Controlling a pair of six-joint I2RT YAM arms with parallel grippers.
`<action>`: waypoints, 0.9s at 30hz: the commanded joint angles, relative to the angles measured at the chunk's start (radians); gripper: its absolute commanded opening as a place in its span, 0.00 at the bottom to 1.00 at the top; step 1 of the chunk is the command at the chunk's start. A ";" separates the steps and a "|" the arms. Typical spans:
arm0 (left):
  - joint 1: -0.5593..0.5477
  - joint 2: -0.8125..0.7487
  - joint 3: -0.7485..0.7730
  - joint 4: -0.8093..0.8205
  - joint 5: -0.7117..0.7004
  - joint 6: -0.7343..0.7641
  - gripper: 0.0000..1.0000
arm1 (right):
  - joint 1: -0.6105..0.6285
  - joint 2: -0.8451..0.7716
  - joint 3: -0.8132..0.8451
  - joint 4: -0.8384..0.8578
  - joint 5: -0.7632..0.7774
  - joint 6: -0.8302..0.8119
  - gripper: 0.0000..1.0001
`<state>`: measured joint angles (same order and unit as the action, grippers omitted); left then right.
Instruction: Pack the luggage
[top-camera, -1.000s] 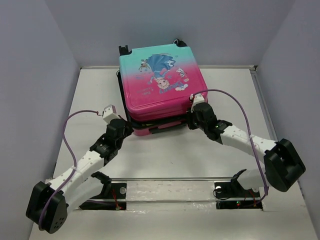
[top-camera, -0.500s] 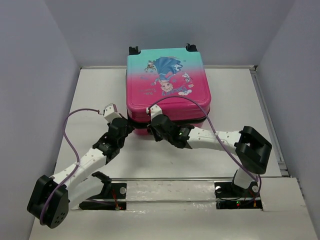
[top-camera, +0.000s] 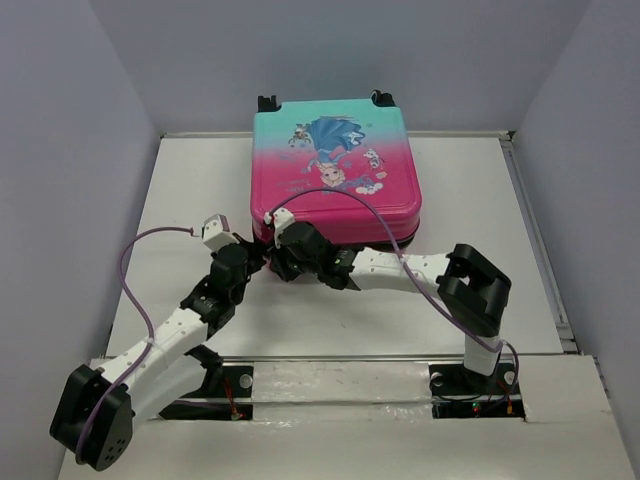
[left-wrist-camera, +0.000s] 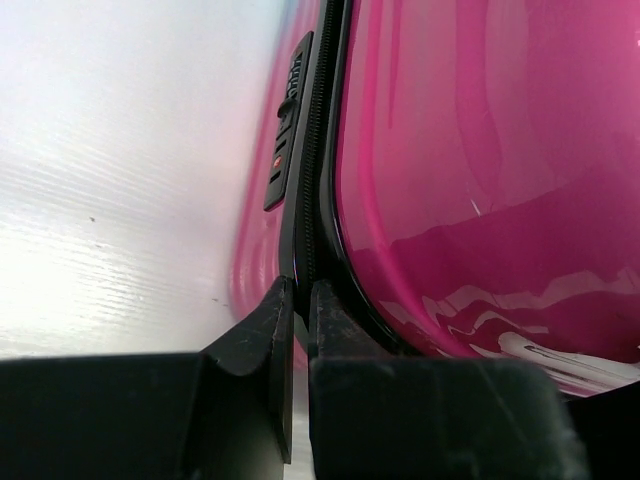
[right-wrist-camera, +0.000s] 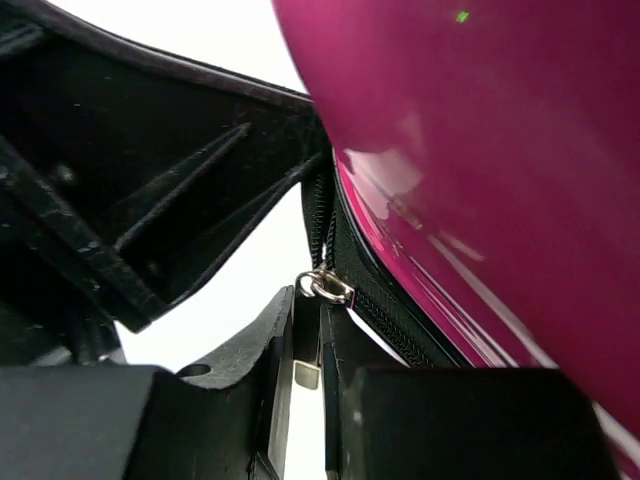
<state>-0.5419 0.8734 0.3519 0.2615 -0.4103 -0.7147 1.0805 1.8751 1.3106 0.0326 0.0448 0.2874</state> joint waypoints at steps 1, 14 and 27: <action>-0.064 -0.033 -0.016 0.099 0.268 -0.060 0.06 | 0.141 0.009 0.058 0.401 -0.358 0.070 0.07; -0.124 -0.017 -0.030 0.117 0.235 -0.071 0.06 | 0.133 -0.652 -0.343 -0.121 0.151 0.141 1.00; -0.254 0.002 -0.031 0.117 0.131 -0.077 0.06 | -0.755 -0.627 -0.019 -0.376 0.126 -0.008 1.00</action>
<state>-0.7277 0.8566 0.3195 0.3218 -0.2790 -0.7757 0.4614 1.1542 1.1969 -0.2687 0.2272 0.3416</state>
